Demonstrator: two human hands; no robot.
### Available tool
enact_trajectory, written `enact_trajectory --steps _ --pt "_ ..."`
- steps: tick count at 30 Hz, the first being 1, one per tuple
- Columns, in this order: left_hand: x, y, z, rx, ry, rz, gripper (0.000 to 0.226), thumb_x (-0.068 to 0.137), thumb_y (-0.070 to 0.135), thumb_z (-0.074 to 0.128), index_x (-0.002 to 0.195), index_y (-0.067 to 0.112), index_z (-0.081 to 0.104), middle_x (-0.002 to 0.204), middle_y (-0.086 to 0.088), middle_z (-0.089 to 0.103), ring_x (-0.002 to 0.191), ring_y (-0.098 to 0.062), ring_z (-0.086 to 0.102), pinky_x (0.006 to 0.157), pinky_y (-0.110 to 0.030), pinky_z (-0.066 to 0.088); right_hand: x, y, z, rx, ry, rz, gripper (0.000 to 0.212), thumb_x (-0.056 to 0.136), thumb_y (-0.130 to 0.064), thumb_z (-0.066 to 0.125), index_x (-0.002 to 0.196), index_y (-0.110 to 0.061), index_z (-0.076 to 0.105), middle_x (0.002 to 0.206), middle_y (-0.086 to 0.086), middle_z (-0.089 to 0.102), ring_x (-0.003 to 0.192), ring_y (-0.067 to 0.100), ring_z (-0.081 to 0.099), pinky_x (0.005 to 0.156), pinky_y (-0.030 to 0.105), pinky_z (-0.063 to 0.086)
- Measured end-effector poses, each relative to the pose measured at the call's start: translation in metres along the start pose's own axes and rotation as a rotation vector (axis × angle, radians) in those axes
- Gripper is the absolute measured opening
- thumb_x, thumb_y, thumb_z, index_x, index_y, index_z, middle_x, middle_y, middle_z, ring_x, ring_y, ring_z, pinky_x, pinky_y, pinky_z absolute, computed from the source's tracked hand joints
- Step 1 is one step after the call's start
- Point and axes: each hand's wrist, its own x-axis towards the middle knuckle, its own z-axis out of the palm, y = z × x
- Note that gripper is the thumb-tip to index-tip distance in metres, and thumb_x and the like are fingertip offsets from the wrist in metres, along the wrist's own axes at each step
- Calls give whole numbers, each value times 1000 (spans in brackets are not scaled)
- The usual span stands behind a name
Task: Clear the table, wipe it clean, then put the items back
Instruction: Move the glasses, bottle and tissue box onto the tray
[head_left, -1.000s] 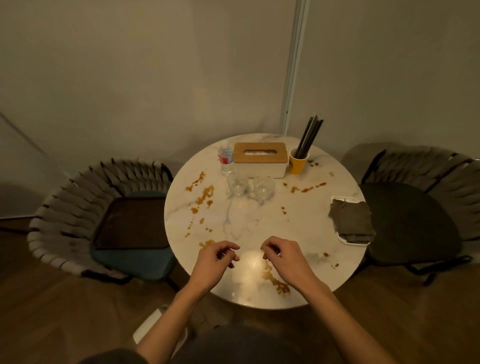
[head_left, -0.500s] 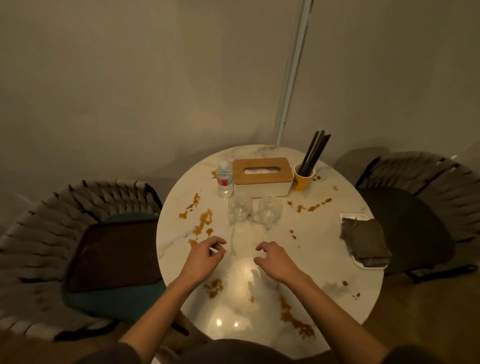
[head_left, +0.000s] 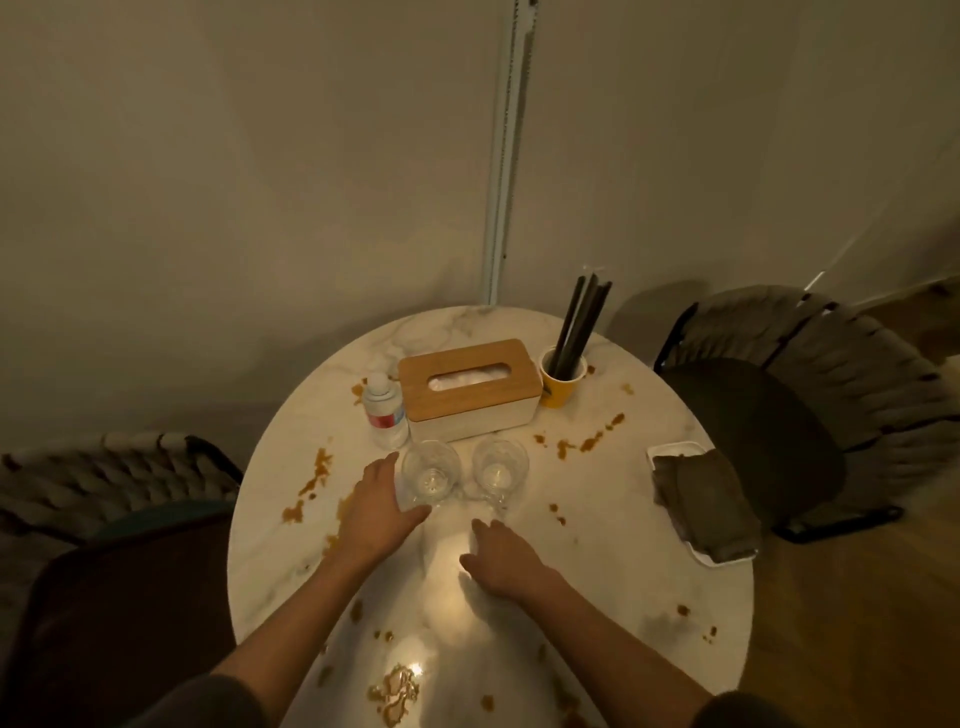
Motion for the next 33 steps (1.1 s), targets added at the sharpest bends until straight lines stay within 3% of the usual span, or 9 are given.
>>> enact_trajectory --steps 5,8,13,20,21,23,25,29,33 --pt "19 7 17 9 -33 -47 102 62 35 84 146 16 28 143 -8 39 129 -27 43 103 -36 39 18 -1 29 -114 -53 37 75 100 -40 40 156 -11 -1 161 24 -1 147 40 13 117 44 21" --pt "26 10 30 45 -61 -93 111 62 37 85 150 16 20 148 -7 35 133 -26 40 106 -39 39 23 -3 33 -124 -41 46 78 98 -42 42 156 -12 -1 159 29 1 147 44 9 117 46 19" --pt "34 10 42 -95 36 -148 93 65 33 81 142 21 31 140 -4 45 125 -24 51 98 -37 44 37 -9 37 -146 -52 41 84 95 -43 46 154 -10 -4 156 29 19 145 48 6 117 51 17" --pt "20 -6 38 -212 91 -129 83 60 33 83 129 15 41 119 0 58 106 -21 60 84 -32 51 26 -20 35 -291 -104 89 88 92 -41 52 155 -13 -2 154 39 -1 141 54 12 114 53 20" --pt "14 -13 34 -232 101 -129 85 60 33 84 131 14 40 120 0 57 107 -19 59 83 -28 48 24 -23 33 -326 -119 91 86 92 -42 52 155 -12 0 154 38 2 141 53 17 114 54 21" --pt "0 -31 21 -279 130 -148 89 60 31 86 134 14 39 124 0 55 110 -17 55 82 -21 41 19 -35 33 -405 -90 34 73 91 -40 51 149 -9 19 149 31 26 134 45 35 108 51 29" --pt "-16 -58 7 -311 167 -181 89 59 36 86 133 19 40 126 1 55 111 -17 56 84 -21 42 15 -58 36 -431 3 -108 50 88 -34 50 132 -12 40 132 16 48 119 35 49 99 45 37" --pt "-48 -123 -32 -369 250 -247 85 59 38 86 129 26 39 122 6 55 105 -10 54 88 -26 47 19 -133 54 -389 77 -370 42 91 -34 49 129 -16 46 127 10 50 115 30 50 97 42 41" --pt "-70 -197 -79 -358 340 -343 86 59 38 87 129 27 39 122 7 54 110 -10 53 90 -25 45 43 -213 86 -412 99 -495 41 92 -34 50 129 -16 46 132 11 47 117 29 49 97 42 42"
